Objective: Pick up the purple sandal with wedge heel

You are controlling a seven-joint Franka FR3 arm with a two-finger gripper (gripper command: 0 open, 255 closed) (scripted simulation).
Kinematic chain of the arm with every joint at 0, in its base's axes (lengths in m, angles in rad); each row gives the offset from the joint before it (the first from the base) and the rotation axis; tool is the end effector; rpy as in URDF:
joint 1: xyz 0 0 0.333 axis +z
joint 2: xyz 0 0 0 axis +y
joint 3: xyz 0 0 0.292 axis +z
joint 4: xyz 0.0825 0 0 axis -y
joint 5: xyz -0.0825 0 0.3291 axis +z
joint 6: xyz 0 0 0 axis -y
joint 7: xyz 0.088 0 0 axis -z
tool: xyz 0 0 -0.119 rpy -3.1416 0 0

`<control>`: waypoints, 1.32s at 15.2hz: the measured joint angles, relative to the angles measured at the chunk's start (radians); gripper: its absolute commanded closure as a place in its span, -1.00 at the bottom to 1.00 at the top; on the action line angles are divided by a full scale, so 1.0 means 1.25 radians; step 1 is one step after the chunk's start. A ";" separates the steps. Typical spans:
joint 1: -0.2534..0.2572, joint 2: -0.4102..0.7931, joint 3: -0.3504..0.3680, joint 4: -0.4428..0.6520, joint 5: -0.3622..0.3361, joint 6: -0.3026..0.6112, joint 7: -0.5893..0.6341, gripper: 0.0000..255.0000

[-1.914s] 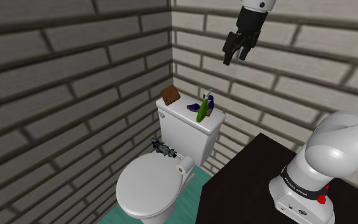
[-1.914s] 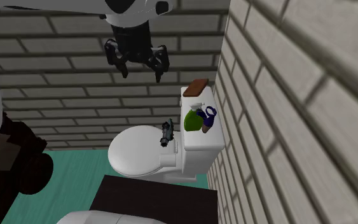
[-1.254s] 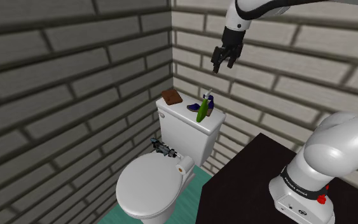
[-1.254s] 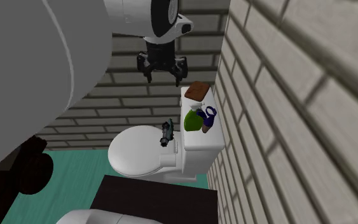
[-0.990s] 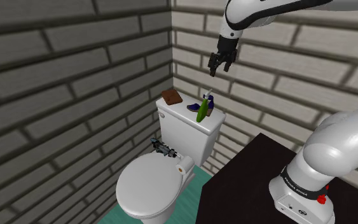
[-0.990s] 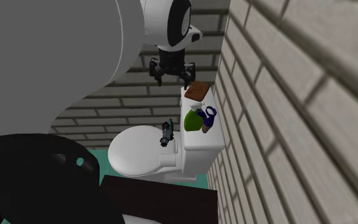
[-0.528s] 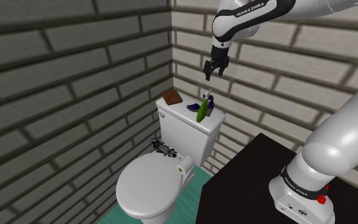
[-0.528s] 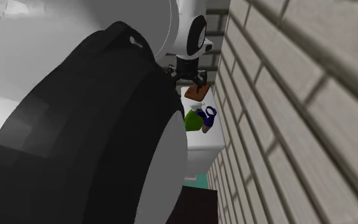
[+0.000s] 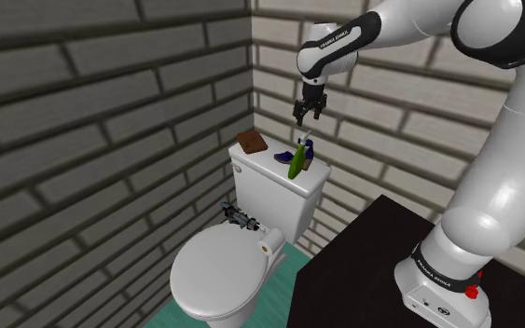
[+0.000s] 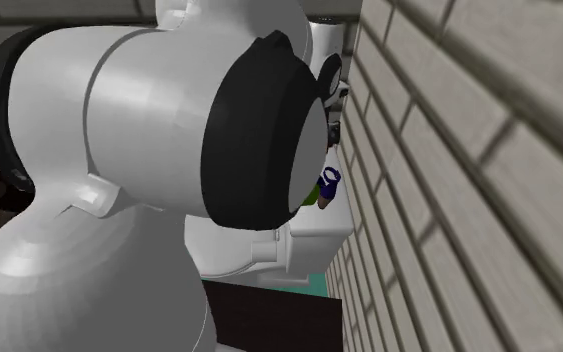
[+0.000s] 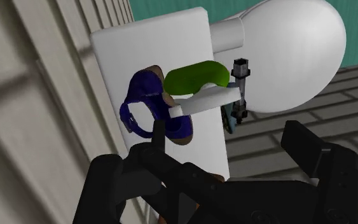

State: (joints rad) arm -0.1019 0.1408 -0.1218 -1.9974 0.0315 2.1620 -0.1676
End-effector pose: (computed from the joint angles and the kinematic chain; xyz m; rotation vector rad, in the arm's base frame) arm 0.5226 -0.1157 0.3869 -3.1350 0.1128 -0.0413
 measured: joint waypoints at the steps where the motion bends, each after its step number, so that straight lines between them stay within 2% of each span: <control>1: -0.004 0.031 -0.002 0.025 0.003 0.003 -0.006 -1.00; 8: -0.039 0.248 -0.011 0.205 0.022 0.012 -0.044 -1.00; 13: -0.065 0.392 -0.012 0.356 0.030 -0.011 -0.059 -1.00; 20: -0.073 0.449 -0.009 0.367 0.036 0.033 -0.066 -1.00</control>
State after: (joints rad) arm -0.1932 0.7015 -0.1329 -1.5392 0.0768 2.2037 -0.2501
